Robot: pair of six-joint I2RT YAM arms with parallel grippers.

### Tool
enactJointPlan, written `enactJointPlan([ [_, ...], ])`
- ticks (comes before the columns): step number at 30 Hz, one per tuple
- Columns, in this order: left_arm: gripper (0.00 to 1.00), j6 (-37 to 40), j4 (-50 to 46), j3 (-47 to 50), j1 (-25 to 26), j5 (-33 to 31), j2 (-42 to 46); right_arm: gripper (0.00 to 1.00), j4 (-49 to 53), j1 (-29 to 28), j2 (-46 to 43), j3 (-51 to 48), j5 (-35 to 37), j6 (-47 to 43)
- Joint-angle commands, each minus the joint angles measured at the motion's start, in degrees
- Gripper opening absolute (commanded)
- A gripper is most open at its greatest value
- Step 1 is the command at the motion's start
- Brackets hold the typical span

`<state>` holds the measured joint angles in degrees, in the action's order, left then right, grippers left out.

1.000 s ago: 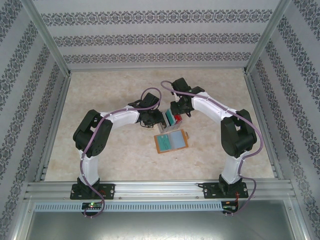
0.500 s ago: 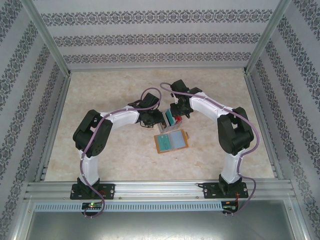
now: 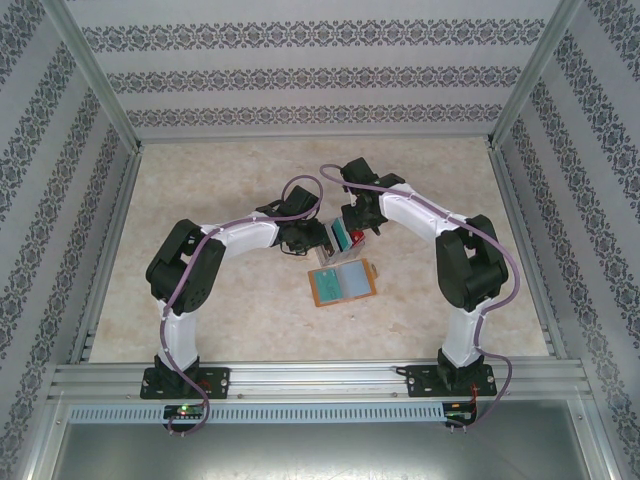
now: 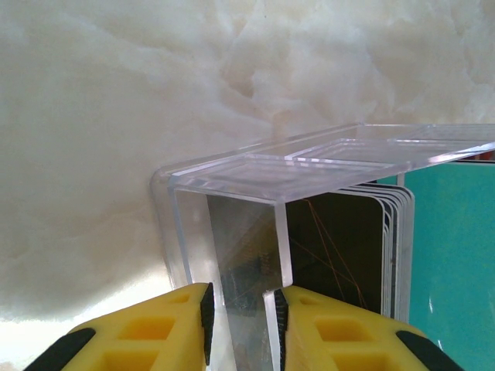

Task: Put the credit cards into the card holder
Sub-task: Pick up several credit cards from the storage box.

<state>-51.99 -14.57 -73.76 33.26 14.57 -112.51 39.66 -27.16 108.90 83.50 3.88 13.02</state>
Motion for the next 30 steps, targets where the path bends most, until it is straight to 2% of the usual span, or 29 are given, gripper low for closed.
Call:
enactJointPlan([
  [1,0.30,-0.8,-2.2,1.6,-0.5,-0.2,0.2,0.33,1.2,0.2,-1.9,1.0,2.4,-1.2],
  [8,0.30,-0.7,-2.5,1.3,-0.5,-0.2,0.2,0.27,1.2,-0.2,-2.0,0.9,2.3,-1.3],
  [19,0.30,-0.7,-2.4,1.6,-0.5,-0.2,0.2,0.24,1.4,-0.4,-2.6,0.7,4.0,-1.6],
  [21,0.30,-0.7,-2.4,1.5,-0.5,-0.2,0.2,0.18,1.2,-0.4,-2.7,0.5,3.1,-1.7],
  [28,0.30,-0.7,-2.5,1.6,-0.5,-0.2,0.3,0.16,1.1,-0.4,-2.8,0.4,2.4,-1.1],
  [30,0.30,-0.7,-2.4,1.8,-0.5,-0.2,0.4,0.10,1.0,-0.4,-3.2,0.4,1.9,-1.1],
])
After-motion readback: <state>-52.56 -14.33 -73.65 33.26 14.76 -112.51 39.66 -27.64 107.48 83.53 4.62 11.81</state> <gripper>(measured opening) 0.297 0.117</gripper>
